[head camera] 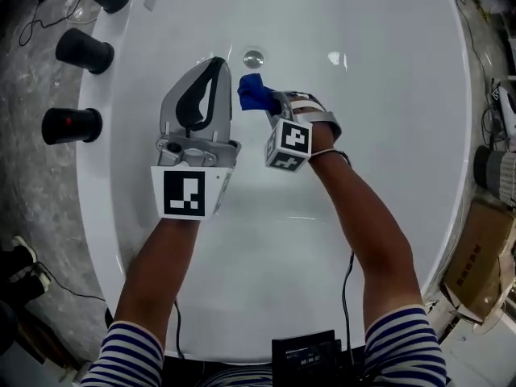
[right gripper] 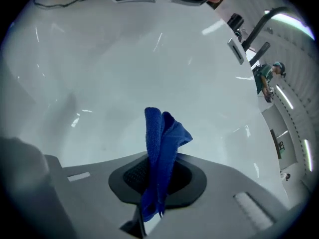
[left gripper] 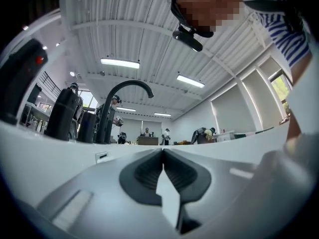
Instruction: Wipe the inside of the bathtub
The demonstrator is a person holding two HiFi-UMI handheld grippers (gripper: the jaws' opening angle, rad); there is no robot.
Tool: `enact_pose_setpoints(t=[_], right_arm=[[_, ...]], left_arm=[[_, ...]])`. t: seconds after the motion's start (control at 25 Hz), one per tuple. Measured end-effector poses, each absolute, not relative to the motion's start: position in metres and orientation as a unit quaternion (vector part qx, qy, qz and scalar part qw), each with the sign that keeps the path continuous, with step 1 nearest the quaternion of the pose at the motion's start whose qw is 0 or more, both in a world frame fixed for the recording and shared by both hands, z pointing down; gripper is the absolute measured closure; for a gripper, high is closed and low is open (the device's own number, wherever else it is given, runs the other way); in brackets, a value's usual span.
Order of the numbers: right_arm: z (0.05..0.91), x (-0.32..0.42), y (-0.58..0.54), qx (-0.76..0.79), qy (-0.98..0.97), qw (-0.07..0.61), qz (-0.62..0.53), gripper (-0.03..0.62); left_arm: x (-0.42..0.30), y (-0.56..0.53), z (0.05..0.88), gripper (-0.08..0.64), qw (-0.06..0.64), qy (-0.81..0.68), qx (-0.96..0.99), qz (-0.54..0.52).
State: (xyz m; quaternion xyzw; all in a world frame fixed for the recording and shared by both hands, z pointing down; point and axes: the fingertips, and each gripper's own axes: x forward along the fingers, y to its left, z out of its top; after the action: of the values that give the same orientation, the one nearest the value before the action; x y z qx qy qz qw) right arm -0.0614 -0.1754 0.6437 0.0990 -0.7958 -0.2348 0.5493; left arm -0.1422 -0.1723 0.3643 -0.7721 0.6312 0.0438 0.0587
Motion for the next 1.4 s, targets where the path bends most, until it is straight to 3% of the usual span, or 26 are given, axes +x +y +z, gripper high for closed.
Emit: enact_pose_setpoints(t=[0.56,1.4], right_arm=[[0.808,-0.09,-0.194,0.037,-0.747,0.618,-0.242,0.545],[0.825,-0.043,0.0,-0.126,-0.724,0.648,-0.199,0.546]], left_arm=[[-0.152,-0.17,0.443,0.558,0.061,0.644,-0.762,0.041],[-0.14,-0.164,0.435,0.558,0.075,0.631,-0.771,0.04]])
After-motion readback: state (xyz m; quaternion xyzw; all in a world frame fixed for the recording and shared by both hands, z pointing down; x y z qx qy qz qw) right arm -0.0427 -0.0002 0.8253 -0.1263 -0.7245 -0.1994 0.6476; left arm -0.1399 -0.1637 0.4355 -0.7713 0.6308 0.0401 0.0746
